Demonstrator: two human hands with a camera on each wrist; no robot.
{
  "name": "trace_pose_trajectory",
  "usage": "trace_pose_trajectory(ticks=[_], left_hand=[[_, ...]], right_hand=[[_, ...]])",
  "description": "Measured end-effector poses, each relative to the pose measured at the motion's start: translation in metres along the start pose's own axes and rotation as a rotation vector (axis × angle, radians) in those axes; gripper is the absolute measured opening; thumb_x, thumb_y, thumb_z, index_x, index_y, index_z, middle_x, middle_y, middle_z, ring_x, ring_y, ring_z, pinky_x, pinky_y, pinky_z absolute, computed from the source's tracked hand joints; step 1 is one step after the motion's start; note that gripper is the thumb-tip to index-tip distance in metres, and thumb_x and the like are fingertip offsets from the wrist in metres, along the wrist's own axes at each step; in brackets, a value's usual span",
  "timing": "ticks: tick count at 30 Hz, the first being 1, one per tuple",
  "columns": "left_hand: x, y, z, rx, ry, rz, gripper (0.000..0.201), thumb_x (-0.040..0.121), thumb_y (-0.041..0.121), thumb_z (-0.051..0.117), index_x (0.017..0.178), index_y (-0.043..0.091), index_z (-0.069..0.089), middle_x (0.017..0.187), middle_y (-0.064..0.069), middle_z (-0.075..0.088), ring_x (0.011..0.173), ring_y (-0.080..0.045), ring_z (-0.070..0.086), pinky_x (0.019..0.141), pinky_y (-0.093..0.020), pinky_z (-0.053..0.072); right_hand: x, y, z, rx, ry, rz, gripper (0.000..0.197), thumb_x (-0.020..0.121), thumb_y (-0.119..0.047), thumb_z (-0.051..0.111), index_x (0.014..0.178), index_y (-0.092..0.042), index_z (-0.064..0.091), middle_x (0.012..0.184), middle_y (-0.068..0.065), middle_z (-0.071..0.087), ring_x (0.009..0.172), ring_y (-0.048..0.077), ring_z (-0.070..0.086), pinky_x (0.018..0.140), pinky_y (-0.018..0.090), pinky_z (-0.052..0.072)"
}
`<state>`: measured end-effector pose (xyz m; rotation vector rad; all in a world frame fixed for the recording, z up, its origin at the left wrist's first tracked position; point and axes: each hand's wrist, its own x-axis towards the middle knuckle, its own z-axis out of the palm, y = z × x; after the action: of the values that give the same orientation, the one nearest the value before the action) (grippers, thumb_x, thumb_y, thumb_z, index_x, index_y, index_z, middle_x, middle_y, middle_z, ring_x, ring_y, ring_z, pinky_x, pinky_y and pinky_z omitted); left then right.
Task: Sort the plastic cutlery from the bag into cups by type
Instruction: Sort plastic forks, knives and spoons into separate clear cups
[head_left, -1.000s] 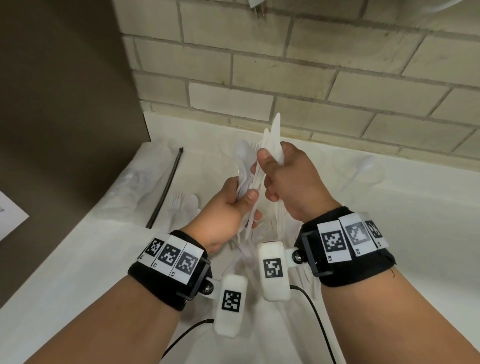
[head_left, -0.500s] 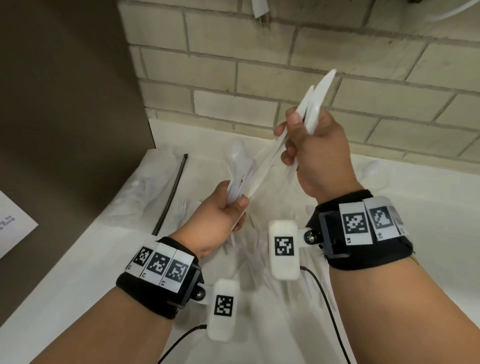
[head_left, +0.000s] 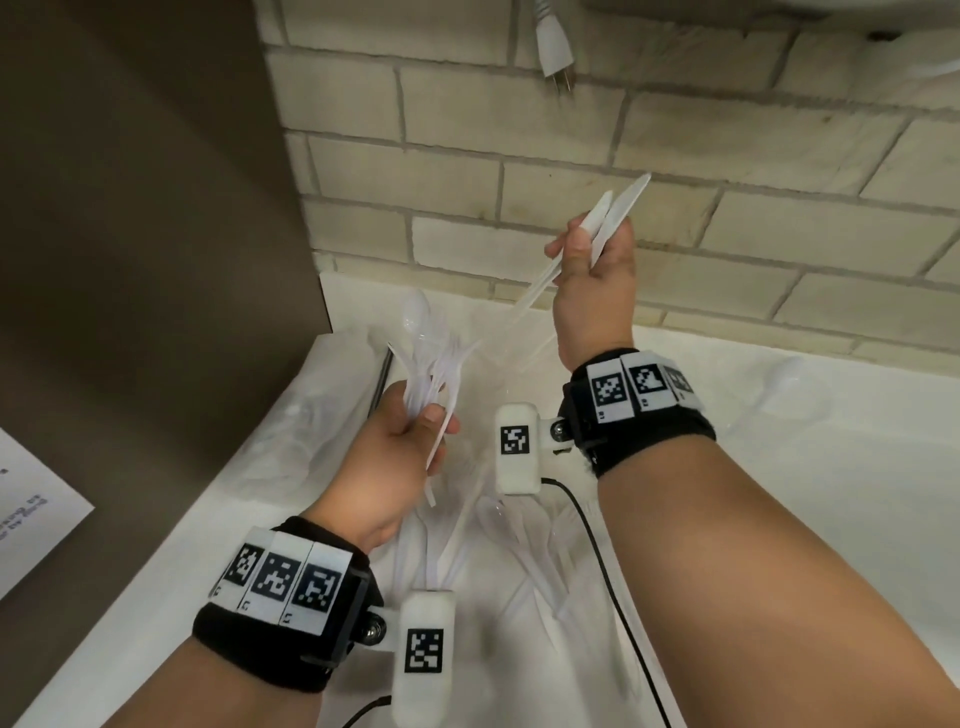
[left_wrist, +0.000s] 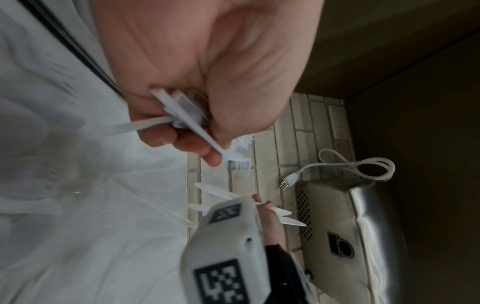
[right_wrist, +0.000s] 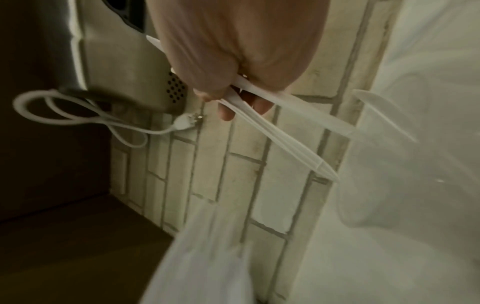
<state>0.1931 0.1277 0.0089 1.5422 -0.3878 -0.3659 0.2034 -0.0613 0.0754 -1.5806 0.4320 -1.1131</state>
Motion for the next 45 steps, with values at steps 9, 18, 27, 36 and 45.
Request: trace_pose_trajectory(ticks=[9,18,27,36,45], left_hand=[[0.008,-0.008,0.004,-0.008,-0.05,0.001,0.014,0.1,0.011,0.043,0.098,0.016,0.056,0.073,0.006,0.061,0.058,-0.004,0.054,0.059,-0.016,0.047],[0.0,0.0,0.023,-0.033,-0.082,-0.013,0.015,0.099,0.011,0.044,0.109,0.01,0.055,0.078,0.003,0.062,0.062,-0.009,0.054,0.061,-0.026,0.047],[-0.007,0.007,0.046,-0.092,-0.149,-0.07,0.019,0.099,0.016,0.046,0.116,0.017,0.054,0.081,0.004,0.064,0.067,-0.012,0.058,0.067,-0.032,0.047],[-0.009,0.009,0.05,-0.399,-0.206,-0.204,0.019,0.098,0.008,0.046,0.107,0.013,0.062,0.081,0.0,0.066,0.062,-0.012,0.061,0.062,-0.029,0.043],[-0.013,0.009,0.055,-0.303,-0.262,-0.184,0.02,0.1,0.026,0.044,0.104,0.017,0.062,0.08,-0.003,0.061,0.054,-0.013,0.045,0.055,-0.027,0.036]], right_hand=[[0.005,0.041,0.004,-0.142,-0.186,0.357,0.047,0.096,-0.023,0.055,0.14,-0.01,0.044,0.139,0.005,0.053,0.126,0.02,0.05,0.108,0.038,0.041],[-0.016,-0.004,-0.025,-0.163,-0.179,0.232,0.037,0.095,-0.029,0.057,0.129,-0.015,0.056,0.128,0.001,0.06,0.118,0.014,0.056,0.106,0.032,0.042],[-0.083,-0.023,-0.058,-0.219,-0.429,0.43,0.028,0.078,-0.038,0.076,0.075,-0.014,0.061,0.081,0.002,0.066,0.076,0.013,0.061,0.075,0.032,0.053],[-0.081,-0.02,-0.073,0.002,-0.212,0.408,0.007,0.096,-0.008,0.05,0.095,-0.014,0.051,0.076,0.006,0.061,0.055,0.015,0.054,0.057,0.031,0.05],[-0.091,-0.008,-0.067,-0.089,-0.256,0.419,0.031,0.089,-0.024,0.066,0.084,0.005,0.056,0.077,0.012,0.055,0.062,0.015,0.044,0.057,0.025,0.036]])
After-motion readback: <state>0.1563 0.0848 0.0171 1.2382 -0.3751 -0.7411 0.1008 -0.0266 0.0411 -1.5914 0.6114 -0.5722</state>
